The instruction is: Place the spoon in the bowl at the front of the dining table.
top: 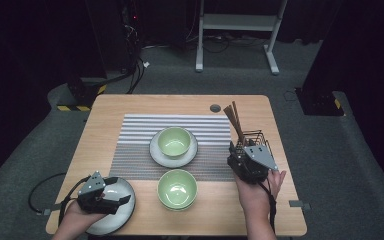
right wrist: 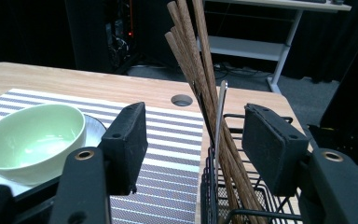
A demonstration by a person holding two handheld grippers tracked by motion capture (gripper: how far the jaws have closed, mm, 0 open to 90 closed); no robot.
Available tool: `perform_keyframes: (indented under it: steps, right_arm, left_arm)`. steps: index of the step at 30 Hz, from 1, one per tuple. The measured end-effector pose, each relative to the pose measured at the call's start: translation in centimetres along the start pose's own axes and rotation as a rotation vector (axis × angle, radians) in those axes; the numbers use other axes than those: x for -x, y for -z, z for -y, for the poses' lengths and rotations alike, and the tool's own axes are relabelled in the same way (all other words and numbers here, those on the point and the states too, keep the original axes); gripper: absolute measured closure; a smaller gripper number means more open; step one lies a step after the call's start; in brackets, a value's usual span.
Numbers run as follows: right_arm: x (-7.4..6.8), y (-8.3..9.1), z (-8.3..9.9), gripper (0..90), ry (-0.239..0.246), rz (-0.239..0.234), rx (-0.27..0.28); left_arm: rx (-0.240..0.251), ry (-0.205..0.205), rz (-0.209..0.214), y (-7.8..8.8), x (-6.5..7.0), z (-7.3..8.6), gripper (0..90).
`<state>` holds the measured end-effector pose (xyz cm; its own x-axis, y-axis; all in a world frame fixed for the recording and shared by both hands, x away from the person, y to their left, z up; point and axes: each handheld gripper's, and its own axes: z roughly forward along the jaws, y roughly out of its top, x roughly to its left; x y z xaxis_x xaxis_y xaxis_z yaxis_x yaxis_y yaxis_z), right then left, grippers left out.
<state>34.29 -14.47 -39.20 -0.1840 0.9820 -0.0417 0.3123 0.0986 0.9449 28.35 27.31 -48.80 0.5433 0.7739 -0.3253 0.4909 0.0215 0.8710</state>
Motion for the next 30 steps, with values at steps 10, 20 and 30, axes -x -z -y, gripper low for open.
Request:
perform_keyframes:
  steps: [10, 20, 30]
  right_arm:
    - [-0.2, -0.5, -0.9, 43.6, -0.017, 0.019, -0.005]
    - [-0.1, -1.1, -1.2, 49.6, -0.026, 0.045, -0.029]
    - [0.0, -1.3, -1.1, 61.5, -0.022, 0.072, -0.044]
  left_arm:
    - [-0.004, -0.004, 0.002, 0.0, 0.0, 0.0, 15.7]
    - [-0.003, -0.003, 0.005, 0.0, 0.0, 0.1, 15.9]
    - [-0.013, -0.011, 0.006, -0.1, 0.0, 0.2, 16.0]
